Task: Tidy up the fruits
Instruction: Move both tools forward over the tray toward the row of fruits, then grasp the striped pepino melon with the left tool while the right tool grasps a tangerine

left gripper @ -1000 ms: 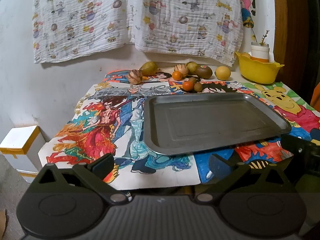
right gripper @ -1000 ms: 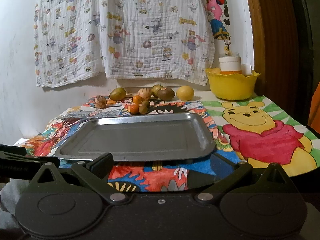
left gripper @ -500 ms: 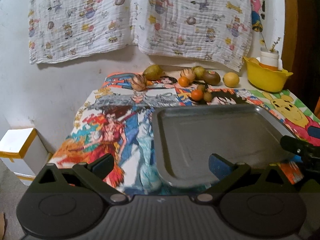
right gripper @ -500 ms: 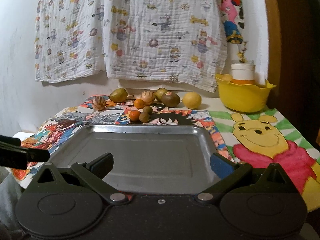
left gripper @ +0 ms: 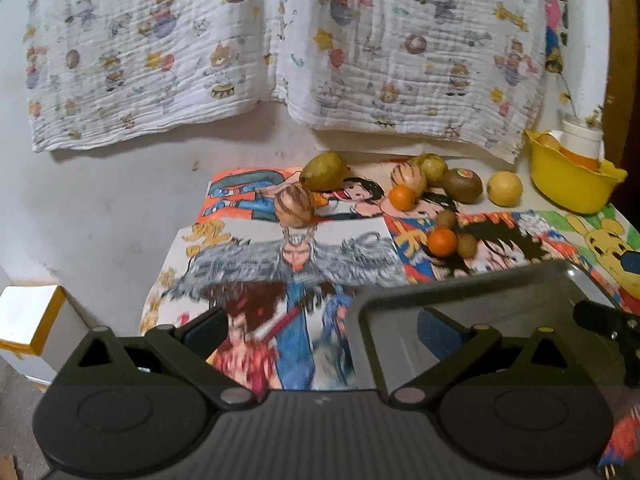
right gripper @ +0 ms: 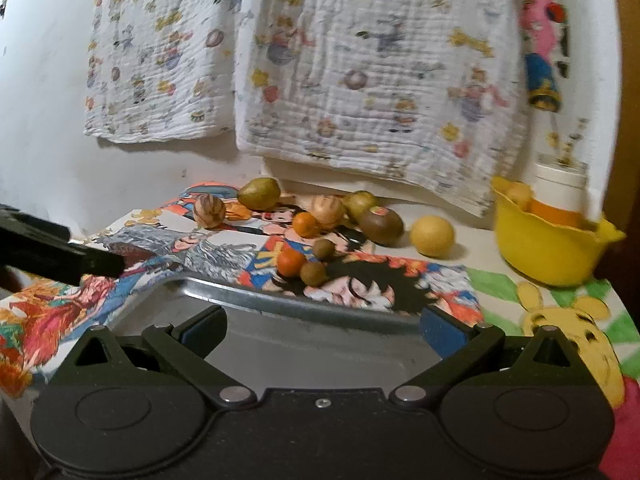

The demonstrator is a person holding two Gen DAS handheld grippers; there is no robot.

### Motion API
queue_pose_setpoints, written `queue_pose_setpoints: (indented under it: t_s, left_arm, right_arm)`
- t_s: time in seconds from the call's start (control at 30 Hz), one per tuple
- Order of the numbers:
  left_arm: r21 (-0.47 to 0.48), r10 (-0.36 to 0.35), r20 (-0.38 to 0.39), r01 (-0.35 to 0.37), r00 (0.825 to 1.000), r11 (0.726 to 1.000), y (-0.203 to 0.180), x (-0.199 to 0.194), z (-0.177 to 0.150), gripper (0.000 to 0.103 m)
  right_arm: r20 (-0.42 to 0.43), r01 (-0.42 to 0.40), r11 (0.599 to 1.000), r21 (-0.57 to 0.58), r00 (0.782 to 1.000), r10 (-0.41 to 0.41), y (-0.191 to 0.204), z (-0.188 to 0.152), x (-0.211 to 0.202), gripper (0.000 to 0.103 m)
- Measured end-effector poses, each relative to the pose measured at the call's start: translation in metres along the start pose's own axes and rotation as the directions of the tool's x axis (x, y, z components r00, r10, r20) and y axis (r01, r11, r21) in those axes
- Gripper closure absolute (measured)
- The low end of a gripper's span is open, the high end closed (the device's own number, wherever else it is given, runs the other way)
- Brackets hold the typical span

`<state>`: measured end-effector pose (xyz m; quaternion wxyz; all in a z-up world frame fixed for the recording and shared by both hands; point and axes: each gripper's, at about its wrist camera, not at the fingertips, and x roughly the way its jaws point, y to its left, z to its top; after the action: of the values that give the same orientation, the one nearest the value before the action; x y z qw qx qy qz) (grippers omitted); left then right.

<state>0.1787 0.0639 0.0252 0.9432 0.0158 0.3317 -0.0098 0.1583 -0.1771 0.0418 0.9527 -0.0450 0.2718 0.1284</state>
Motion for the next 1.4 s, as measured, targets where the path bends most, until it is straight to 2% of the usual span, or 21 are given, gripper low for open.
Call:
queue_pose_setpoints:
  t_s: [0.23, 0.47, 0.93, 1.1, 1.17, 1.4]
  left_arm:
    - [0.006, -0.013, -0.029, 0.013, 1.000, 1.000, 0.013, 0.037, 0.033, 0.001]
    - [0.033, -0.046, -0.045, 0.048, 0.998, 0.998, 0.018, 0.076, 0.057, 0.001]
    - [0.105, -0.081, -0.041, 0.085, 0.996, 0.991, 0.031, 0.149, 0.082, 0.001]
    - [0.119, -0.072, -0.039, 0.077, 0.997, 0.990, 0.033, 0.169, 0.089, 0.005]
    - [0.125, -0.057, -0.032, 0.061, 0.998, 0.990, 0.034, 0.174, 0.090, 0.007]
    - [0.125, -0.090, -0.051, 0.096, 0.995, 0.988, 0.037, 0.188, 0.093, 0.013]
  right_arm:
    - [-0.050, -0.046, 0.997, -0.058, 0.998, 0.043, 0.011, 0.038, 0.040, 0.000]
    - [-0.087, -0.069, 0.997, -0.043, 0.994, 0.065, 0.019, 0.058, 0.077, 0.001]
    - [-0.186, -0.078, 0.979, -0.189, 0.982, 0.042, 0.038, 0.064, 0.149, 0.029]
    - [-0.222, -0.077, 0.971, -0.227, 0.975, 0.025, 0.043, 0.061, 0.166, 0.051]
    - [-0.232, -0.080, 0.967, -0.242, 0.972, 0.023, 0.047, 0.060, 0.171, 0.053]
    - [-0.253, -0.070, 0.959, -0.275, 0.967, -0.002, 0.053, 0.059, 0.179, 0.057]
